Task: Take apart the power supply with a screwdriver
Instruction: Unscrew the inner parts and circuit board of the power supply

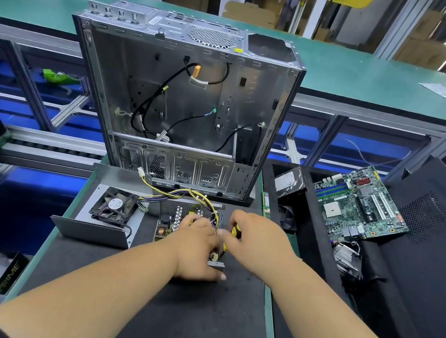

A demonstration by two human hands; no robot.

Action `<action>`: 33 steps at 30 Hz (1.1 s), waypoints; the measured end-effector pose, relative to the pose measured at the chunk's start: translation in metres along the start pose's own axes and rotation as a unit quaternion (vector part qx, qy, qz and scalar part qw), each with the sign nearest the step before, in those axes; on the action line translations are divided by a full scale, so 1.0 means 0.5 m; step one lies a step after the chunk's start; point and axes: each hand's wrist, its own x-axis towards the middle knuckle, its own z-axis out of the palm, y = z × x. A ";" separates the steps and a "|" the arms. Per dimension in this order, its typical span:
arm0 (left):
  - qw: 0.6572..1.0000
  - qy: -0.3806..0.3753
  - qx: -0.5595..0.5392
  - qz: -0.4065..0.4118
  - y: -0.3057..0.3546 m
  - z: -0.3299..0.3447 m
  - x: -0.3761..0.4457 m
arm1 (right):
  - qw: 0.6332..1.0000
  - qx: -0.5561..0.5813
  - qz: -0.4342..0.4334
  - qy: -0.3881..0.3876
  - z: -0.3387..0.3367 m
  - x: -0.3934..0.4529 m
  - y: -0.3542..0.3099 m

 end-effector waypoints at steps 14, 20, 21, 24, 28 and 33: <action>1.000 -0.003 0.016 -0.003 0.000 0.000 0.002 | 0.998 0.053 0.002 -0.019 -0.005 -0.005 0.000; 1.000 -0.013 0.001 -0.009 0.003 -0.003 0.000 | 0.999 -0.031 0.008 -0.006 0.010 0.001 -0.001; 1.000 -0.014 0.001 -0.009 0.003 -0.004 -0.001 | 1.000 -0.015 0.008 -0.013 0.010 0.003 -0.003; 1.000 -0.018 0.010 -0.007 0.004 -0.004 0.000 | 0.999 0.043 0.012 -0.024 0.012 0.004 -0.005; 1.000 -0.015 0.015 -0.005 0.001 -0.001 0.000 | 0.997 0.073 0.022 -0.009 0.009 -0.001 -0.004; 1.000 -0.008 0.011 -0.002 -0.001 0.004 0.002 | 0.997 0.075 0.021 -0.018 -0.001 -0.003 0.001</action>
